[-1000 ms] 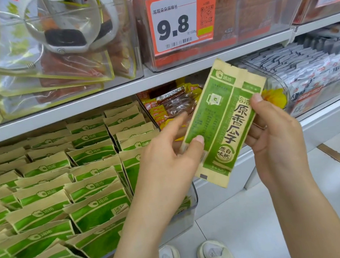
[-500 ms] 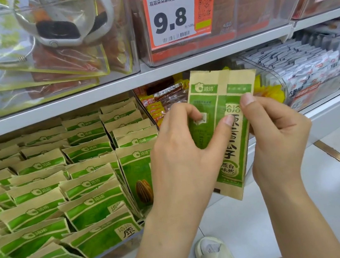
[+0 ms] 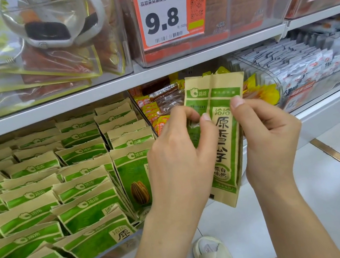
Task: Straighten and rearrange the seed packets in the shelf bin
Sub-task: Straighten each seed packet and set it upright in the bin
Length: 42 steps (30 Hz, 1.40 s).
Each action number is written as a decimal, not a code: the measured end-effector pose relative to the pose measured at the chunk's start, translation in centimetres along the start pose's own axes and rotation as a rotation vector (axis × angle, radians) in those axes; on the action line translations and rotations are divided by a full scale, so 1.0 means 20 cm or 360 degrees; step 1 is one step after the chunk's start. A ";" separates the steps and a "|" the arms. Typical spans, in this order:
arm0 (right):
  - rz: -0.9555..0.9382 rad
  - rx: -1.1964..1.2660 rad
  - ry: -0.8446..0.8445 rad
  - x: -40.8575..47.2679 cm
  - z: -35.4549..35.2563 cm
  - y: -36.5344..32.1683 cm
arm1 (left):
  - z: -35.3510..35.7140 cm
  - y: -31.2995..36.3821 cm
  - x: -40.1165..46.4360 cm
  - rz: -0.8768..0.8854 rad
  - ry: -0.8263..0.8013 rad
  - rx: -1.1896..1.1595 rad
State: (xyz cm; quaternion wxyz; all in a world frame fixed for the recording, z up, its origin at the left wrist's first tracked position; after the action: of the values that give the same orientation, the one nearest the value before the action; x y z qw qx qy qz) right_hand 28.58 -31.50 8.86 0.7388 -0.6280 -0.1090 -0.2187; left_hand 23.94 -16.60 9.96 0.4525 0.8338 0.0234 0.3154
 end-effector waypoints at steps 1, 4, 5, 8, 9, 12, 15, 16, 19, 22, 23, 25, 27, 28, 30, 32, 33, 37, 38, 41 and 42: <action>0.0001 -0.0006 0.0002 0.00 0.00 0.00 | 0.00 0.00 0.00 -0.0005 -0.0006 -0.0012; 0.0013 -0.0006 -0.0023 0.00 0.01 0.01 | 0.00 -0.03 0.00 -0.0045 -0.0017 -0.0064; 0.0026 0.0002 -0.0053 0.01 0.01 0.01 | 0.00 -0.04 0.00 -0.0071 -0.0014 -0.0102; 0.0129 0.0038 -0.0224 0.02 0.05 0.04 | -0.02 -0.08 0.01 -0.0166 0.0015 -0.0219; 0.0182 0.0035 -0.0300 0.02 0.07 0.06 | -0.02 -0.09 0.02 -0.0221 0.0021 -0.0299; 0.0430 -0.0008 -0.0520 0.01 0.11 0.16 | -0.03 -0.12 0.03 -0.0376 0.0031 -0.0660; 0.0697 0.0112 -0.0772 -0.06 0.18 0.25 | -0.01 -0.16 0.03 -0.0492 -0.0013 -0.0887; 0.0766 0.0209 -0.0835 -0.08 0.21 0.25 | 0.01 -0.17 0.02 -0.0530 -0.0040 -0.0940; 0.0826 0.0279 -0.0897 -0.11 0.24 0.24 | 0.05 -0.16 0.01 -0.0608 -0.0162 -0.1113; 0.0768 0.0181 -0.0889 -0.11 0.24 0.23 | 0.05 -0.13 0.01 -0.0634 -0.0202 -0.1208; 0.0755 0.0176 -0.0880 -0.11 0.24 0.22 | 0.04 -0.12 0.01 -0.0638 -0.0195 -0.1217; 0.0738 0.0160 -0.0850 -0.10 0.24 0.21 | 0.04 -0.12 0.01 -0.0645 -0.0184 -0.1216; 0.0726 0.0128 -0.0820 -0.09 0.23 0.21 | 0.04 -0.13 0.01 -0.0655 -0.0173 -0.1206; 0.0728 0.0112 -0.0807 -0.09 0.23 0.22 | 0.04 -0.14 0.01 -0.0661 -0.0165 -0.1203; 0.0727 0.0081 -0.0783 -0.09 0.23 0.22 | 0.04 -0.15 0.00 -0.0670 -0.0152 -0.1188; 0.0722 0.0062 -0.0785 -0.08 0.23 0.22 | 0.04 -0.17 0.00 -0.0688 -0.0140 -0.1150; 0.0716 0.0049 -0.0796 -0.09 0.23 0.22 | 0.04 -0.17 0.00 -0.0703 -0.0140 -0.1135; 0.0714 0.0045 -0.0846 -0.09 0.24 0.21 | 0.05 -0.19 -0.01 -0.0762 -0.0139 -0.1096; 0.0714 0.0050 -0.0886 -0.10 0.25 0.21 | 0.04 -0.19 -0.01 -0.0771 -0.0128 -0.1104; 0.0765 0.0059 -0.1045 -0.13 0.26 0.19 | 0.04 -0.19 0.00 -0.0796 -0.0108 -0.1179; 0.0788 0.0044 -0.1078 -0.13 0.26 0.20 | 0.04 -0.19 0.00 -0.0806 -0.0114 -0.1197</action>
State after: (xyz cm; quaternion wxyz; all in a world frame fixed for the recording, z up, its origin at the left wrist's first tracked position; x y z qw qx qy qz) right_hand 28.61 -25.45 5.22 0.6998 -0.6617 -0.1946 0.1858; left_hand 25.32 -14.86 6.76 0.7874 0.5898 0.0948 0.1524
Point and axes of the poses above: each hand's wrist, its own x-axis towards the middle knuckle, its own z-axis out of the palm, y = z × x, the point moved 10 cm from there along x, towards the middle knuckle, and after that the axes turned 4 degrees about -x, right-handed, at the moved point
